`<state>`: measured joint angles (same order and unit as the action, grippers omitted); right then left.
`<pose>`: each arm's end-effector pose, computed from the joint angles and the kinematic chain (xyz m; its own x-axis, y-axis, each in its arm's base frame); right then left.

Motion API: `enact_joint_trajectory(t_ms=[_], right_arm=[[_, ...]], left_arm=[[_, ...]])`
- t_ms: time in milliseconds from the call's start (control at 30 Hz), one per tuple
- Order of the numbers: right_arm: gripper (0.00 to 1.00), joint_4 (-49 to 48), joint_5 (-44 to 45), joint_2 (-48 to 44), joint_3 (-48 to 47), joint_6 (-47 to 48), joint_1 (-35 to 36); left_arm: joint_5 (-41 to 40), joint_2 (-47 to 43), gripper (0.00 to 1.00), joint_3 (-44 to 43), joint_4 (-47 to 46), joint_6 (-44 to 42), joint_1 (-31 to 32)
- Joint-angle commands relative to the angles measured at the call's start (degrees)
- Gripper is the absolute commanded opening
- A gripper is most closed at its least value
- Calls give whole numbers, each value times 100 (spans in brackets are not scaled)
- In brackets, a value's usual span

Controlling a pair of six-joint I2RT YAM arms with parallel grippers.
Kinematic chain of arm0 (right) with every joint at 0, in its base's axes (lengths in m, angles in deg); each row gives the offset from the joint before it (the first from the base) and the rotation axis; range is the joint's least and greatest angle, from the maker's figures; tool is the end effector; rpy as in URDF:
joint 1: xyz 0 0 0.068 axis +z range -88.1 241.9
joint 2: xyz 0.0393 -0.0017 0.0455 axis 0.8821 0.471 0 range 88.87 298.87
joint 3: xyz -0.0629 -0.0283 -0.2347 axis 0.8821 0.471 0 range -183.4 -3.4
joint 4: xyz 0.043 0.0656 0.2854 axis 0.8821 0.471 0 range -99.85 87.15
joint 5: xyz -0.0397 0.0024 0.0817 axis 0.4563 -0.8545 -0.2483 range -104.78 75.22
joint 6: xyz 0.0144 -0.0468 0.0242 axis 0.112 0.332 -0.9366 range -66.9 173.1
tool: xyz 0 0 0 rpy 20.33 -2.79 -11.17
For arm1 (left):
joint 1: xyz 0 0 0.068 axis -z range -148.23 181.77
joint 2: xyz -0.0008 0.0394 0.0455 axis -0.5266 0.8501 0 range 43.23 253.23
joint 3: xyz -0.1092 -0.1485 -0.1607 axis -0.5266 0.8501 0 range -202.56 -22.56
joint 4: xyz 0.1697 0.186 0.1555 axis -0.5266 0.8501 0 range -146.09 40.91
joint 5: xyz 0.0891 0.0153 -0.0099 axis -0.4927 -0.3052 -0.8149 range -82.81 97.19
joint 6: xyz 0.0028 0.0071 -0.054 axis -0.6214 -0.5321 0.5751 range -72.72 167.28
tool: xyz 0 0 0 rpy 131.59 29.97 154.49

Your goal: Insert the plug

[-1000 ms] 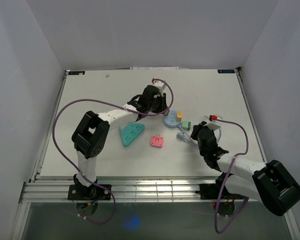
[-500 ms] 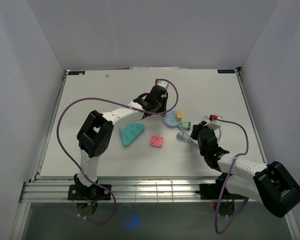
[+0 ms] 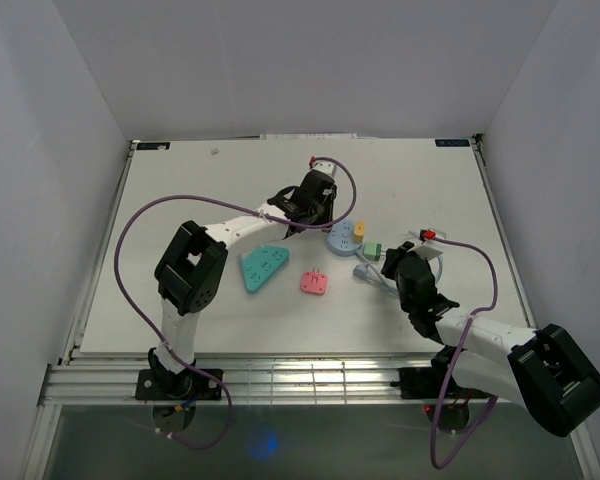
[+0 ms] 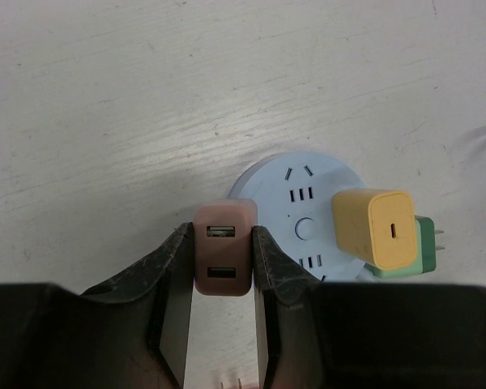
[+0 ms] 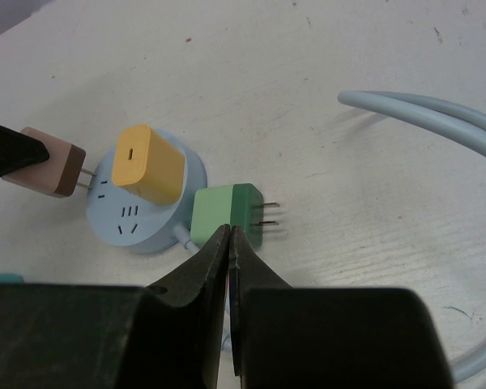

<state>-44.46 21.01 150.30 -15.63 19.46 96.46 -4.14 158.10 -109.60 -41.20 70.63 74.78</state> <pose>0.2077 0.1171 0.1196 -0.1693 0.4291 -0.8873 0.1200 0.9025 0.4136 0.3534 -0.3198 0.1735 -0.6788 0.1016 -0.7272 0.3203 0.9321 -0.1688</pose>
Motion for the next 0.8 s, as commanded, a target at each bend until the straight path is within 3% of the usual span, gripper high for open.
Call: enact_joint_trajectory(t_ms=[0,767], right_arm=[[8,-239,77,-87,28,51,-11],[8,-239,51,-87,27,78,-20]], left_arm=[[61,-412,0,91,-83,81,50],[254,-316,0,232,-277,90,94]])
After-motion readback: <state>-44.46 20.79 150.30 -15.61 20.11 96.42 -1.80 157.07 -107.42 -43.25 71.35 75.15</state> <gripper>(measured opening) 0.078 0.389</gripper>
